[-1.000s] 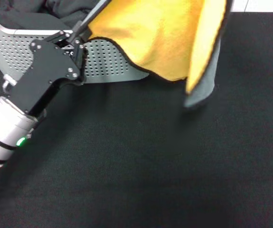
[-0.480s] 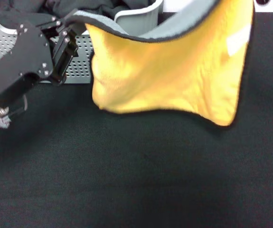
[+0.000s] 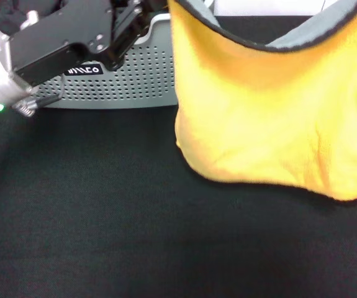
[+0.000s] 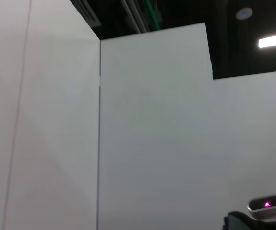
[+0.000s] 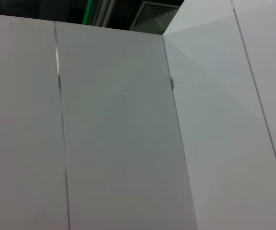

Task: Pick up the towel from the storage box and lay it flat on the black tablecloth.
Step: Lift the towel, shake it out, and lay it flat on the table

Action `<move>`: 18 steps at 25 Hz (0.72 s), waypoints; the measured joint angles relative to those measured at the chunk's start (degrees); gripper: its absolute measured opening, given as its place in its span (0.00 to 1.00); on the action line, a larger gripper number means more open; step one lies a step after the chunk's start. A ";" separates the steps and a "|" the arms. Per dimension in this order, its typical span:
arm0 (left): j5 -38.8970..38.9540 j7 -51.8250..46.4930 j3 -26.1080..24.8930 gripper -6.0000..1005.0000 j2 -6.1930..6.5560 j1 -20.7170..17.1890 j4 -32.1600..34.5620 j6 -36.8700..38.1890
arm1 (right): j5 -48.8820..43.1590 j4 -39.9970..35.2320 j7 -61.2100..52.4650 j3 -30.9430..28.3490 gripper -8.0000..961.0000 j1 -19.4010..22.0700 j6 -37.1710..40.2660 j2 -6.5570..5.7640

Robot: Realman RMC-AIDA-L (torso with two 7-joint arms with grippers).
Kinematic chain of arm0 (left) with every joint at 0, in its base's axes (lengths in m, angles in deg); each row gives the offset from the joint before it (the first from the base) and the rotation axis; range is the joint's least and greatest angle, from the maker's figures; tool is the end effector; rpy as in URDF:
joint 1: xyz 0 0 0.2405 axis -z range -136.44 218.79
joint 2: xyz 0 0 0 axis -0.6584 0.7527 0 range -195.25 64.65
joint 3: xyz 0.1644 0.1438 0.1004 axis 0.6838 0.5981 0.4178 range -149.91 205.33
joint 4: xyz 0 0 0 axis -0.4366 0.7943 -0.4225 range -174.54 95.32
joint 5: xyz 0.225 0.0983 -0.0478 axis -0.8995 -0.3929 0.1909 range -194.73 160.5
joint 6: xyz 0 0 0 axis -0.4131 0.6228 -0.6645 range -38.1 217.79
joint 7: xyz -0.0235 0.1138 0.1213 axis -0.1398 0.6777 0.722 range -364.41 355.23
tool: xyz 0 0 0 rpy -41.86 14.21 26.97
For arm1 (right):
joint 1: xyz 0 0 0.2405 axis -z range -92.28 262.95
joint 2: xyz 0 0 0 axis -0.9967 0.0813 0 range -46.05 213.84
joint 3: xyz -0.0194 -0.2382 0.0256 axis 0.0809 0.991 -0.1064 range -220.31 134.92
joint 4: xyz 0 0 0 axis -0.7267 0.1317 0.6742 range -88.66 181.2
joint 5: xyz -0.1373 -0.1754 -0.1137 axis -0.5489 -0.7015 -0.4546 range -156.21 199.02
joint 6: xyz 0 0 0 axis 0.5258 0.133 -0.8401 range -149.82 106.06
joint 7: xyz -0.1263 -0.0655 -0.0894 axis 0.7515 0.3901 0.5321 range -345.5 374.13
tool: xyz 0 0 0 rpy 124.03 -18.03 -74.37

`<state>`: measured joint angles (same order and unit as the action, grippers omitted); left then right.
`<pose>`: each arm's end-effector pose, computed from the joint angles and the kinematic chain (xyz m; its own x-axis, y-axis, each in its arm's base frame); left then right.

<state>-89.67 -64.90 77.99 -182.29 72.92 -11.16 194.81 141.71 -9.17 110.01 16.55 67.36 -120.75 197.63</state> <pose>-0.1820 0.3568 0.0338 0.4359 -0.1346 0.8899 0.1847 -0.9543 -0.2348 0.1740 0.3433 0.1163 0.4360 0.0554 -0.8983 -0.2658 -0.9457 -0.1873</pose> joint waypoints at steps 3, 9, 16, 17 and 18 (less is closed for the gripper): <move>-1.33 -1.36 0.11 0.03 0.23 0.99 0.08 0.07 | 0.04 -0.15 0.03 0.09 0.02 2.73 -2.47 0.00; -6.57 -7.24 0.22 0.03 0.83 -2.95 2.66 5.53 | 0.95 -4.50 1.97 7.42 0.02 13.23 -3.96 0.39; -4.59 -14.98 9.40 0.03 1.82 -14.15 15.37 11.69 | 5.29 -16.99 0.97 11.25 0.02 27.48 -4.18 1.59; -3.40 -16.02 11.49 0.03 2.08 -15.30 17.17 11.63 | 5.49 -17.82 1.00 11.20 0.02 28.56 -4.17 1.82; -2.53 -16.84 13.15 0.03 2.23 -16.08 18.59 11.51 | 5.20 -17.39 1.81 11.58 0.02 29.20 -3.85 2.20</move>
<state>-92.20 -81.74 91.14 -180.06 56.84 7.44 206.32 146.91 -26.56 111.82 28.13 96.56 -124.60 199.83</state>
